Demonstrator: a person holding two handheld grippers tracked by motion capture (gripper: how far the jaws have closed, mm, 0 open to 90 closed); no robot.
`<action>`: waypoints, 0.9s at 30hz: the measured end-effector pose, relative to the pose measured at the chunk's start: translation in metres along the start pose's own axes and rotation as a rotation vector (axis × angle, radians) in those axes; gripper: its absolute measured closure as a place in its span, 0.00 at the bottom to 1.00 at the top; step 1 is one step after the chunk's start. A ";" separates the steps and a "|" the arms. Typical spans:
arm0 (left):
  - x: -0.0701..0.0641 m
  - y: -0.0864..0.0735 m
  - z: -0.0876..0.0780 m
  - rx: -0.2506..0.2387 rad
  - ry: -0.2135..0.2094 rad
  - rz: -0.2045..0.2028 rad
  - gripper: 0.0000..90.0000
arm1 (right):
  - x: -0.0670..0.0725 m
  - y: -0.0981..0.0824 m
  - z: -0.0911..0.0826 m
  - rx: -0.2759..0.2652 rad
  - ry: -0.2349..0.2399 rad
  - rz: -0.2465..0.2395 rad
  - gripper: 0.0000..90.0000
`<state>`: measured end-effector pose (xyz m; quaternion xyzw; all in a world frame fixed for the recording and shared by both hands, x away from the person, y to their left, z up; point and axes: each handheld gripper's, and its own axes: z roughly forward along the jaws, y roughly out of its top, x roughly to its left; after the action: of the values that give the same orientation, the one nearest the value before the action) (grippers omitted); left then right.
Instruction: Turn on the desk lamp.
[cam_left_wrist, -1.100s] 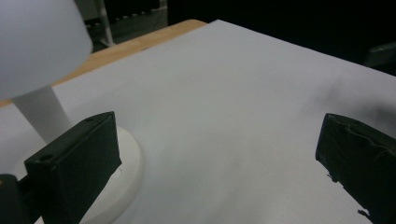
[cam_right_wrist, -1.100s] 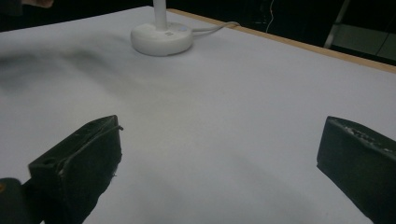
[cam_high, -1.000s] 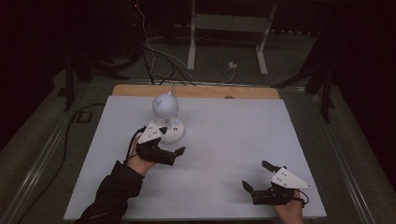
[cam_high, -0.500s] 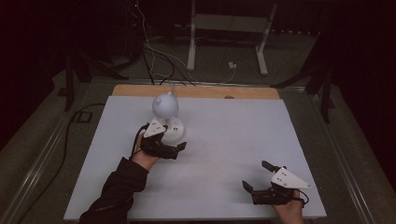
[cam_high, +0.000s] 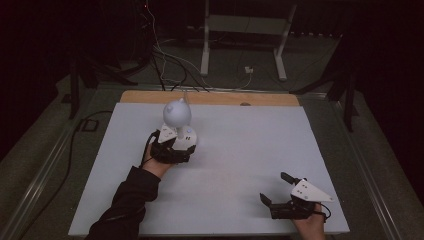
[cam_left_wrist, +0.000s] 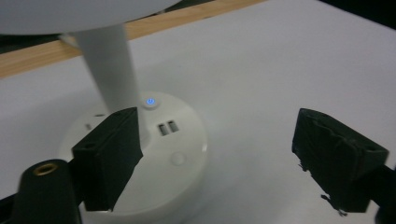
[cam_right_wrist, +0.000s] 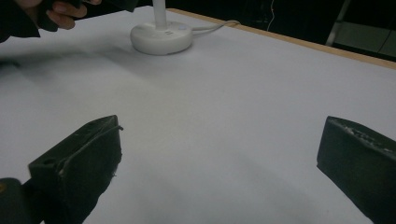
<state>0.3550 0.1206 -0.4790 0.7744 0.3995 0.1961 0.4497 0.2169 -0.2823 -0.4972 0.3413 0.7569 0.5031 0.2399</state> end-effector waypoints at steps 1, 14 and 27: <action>0.000 -0.001 0.001 0.005 0.017 0.006 0.24 | 0.000 0.000 0.000 0.000 0.000 0.000 0.00; 0.000 -0.003 0.009 0.024 0.079 0.027 0.60 | -0.001 0.000 0.000 0.002 -0.001 0.006 0.00; 0.006 -0.005 0.018 0.060 0.095 0.038 0.87 | -0.001 -0.001 0.000 0.002 -0.001 0.005 0.00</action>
<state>0.3682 0.1169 -0.4934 0.7847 0.4114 0.2292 0.4031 0.2174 -0.2833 -0.4977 0.3438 0.7563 0.5029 0.2386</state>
